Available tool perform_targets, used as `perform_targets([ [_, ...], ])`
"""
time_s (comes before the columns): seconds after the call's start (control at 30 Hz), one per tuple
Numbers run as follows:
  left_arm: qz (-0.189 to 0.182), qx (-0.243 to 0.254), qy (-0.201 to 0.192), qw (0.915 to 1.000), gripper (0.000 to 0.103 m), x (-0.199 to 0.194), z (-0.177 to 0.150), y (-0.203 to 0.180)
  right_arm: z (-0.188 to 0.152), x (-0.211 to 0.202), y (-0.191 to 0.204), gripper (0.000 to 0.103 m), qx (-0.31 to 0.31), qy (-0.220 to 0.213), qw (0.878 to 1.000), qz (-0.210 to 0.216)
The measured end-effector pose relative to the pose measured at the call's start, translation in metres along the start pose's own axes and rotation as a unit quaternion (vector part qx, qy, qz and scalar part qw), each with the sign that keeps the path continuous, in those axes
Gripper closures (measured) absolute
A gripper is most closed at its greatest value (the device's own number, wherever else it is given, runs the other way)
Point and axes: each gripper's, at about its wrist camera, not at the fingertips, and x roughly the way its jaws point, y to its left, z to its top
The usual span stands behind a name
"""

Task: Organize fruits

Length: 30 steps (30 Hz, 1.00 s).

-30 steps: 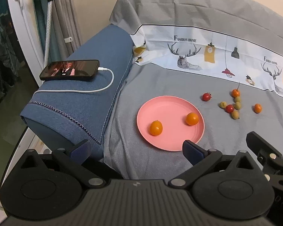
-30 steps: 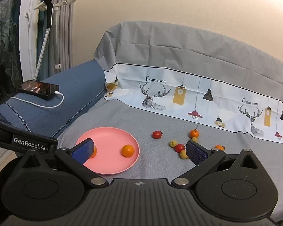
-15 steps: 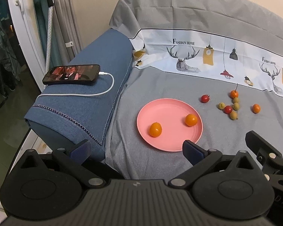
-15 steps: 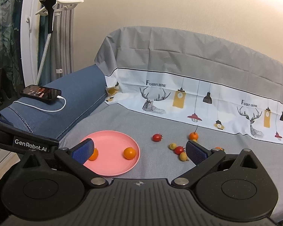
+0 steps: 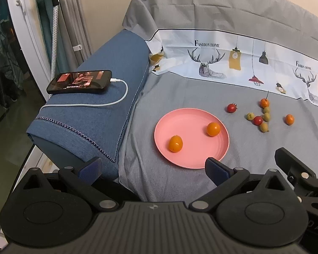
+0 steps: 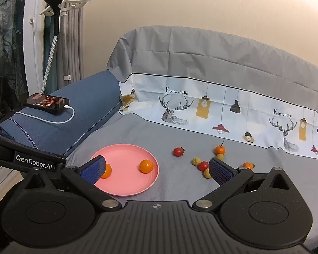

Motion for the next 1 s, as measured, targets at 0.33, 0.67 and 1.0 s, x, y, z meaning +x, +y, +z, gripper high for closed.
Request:
perform_targets([
  [0.33, 0.002, 0.014, 0.012, 0.9998, 0.0, 0.011, 0.005, -0.008, -0.003, 0.01, -0.007, 0.001, 0.015, 0.01, 1.0, -0.001],
  [0.67, 0.005, 0.029, 0.028, 0.9992, 0.0, 0.023, 0.01, -0.021, -0.009, 0.023, -0.02, 0.001, 0.037, 0.022, 0.999, -0.002],
  [1.0, -0.002, 0.058, 0.041, 0.9975, 0.0, 0.047, 0.027, -0.055, -0.018, 0.043, -0.051, 0.001, 0.072, 0.039, 0.996, -0.017],
])
